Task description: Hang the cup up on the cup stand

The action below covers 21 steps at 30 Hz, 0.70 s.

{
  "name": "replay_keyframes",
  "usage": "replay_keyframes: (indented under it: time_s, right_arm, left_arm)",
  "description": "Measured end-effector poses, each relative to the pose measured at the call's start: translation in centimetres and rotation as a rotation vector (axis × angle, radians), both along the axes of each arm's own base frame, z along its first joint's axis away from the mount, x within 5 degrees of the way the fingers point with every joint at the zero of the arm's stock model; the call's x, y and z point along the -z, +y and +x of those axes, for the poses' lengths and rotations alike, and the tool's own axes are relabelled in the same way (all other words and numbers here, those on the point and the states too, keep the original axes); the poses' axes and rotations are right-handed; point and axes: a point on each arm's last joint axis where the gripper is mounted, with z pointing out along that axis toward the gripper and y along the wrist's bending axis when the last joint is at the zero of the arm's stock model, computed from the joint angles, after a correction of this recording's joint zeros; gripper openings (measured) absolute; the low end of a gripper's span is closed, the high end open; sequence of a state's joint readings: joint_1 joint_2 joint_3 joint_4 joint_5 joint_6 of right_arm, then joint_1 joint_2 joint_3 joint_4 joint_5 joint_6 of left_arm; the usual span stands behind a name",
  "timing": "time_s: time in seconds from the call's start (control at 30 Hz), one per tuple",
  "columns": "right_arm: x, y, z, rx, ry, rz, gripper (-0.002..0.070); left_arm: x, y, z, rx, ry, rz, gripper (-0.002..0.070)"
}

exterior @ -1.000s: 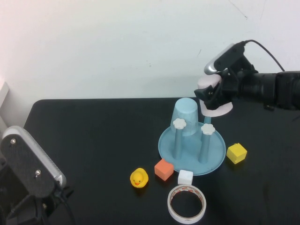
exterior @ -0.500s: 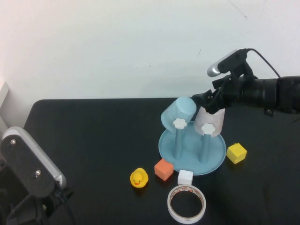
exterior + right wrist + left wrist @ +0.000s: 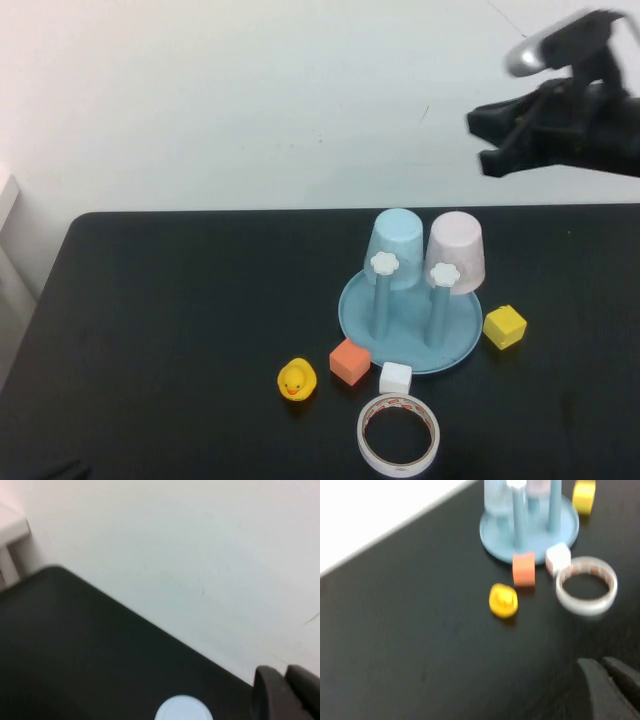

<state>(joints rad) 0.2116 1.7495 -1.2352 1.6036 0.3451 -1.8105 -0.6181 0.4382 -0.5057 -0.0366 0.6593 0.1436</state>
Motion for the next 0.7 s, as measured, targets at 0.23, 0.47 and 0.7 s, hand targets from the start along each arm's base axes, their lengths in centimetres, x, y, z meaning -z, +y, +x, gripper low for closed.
replay_keyframes:
  time_s: [0.23,0.47,0.7]
  right_arm:
    - [-3.9,-2.0,-8.8,-0.017,-0.128,-0.006,0.0003]
    - [-5.4,-3.9,-18.5,-0.040,-0.286,-0.021,0.0000]
    - [-6.5,-6.1,-27.3,-0.001,-0.536,-0.009,-0.0001]
  left_arm:
    - [2.8,1.3,-1.7,-0.022,-0.210,-0.184,0.0000]
    - [5.1,1.2,-1.4,-0.028,-0.283,-0.233,0.0000]
    - [6.4,1.2,-1.4,-0.029,-0.246,-0.203,0.0000]
